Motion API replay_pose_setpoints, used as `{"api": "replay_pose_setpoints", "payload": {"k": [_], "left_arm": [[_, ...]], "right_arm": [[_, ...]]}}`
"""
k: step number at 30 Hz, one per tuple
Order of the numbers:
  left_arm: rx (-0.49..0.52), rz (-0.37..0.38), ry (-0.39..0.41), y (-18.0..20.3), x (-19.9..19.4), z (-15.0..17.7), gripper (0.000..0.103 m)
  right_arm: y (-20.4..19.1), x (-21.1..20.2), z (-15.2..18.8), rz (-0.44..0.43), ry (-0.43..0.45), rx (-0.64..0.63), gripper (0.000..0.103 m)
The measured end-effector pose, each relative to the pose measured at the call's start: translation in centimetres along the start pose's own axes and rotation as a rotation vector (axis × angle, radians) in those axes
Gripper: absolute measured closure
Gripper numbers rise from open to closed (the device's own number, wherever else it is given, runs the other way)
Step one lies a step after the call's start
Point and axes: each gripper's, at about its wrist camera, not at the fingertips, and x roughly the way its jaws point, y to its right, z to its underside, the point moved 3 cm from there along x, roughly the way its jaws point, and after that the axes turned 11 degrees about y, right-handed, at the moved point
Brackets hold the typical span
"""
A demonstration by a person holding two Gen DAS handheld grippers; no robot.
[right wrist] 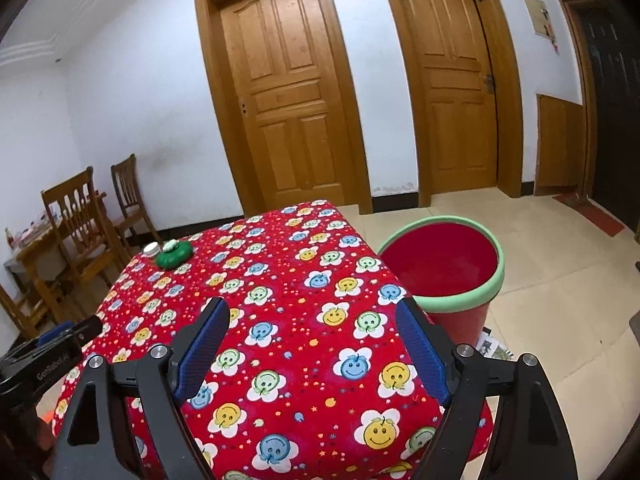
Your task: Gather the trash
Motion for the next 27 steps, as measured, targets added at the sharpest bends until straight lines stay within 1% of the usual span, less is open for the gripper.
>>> {"api": "replay_pose_setpoints", "payload": {"k": [4, 27], "left_arm": [[0.008, -0.003, 0.018, 0.09, -0.34, -0.07, 0.056], [0.014, -0.003, 0.020, 0.23, -0.31, -0.05, 0.056]], "right_arm": [[-0.06, -0.13, 0.33, -0.002, -0.006, -0.003, 0.017], [-0.51, 0.24, 0.81, -0.014, -0.035, -0.012, 0.017]]}}
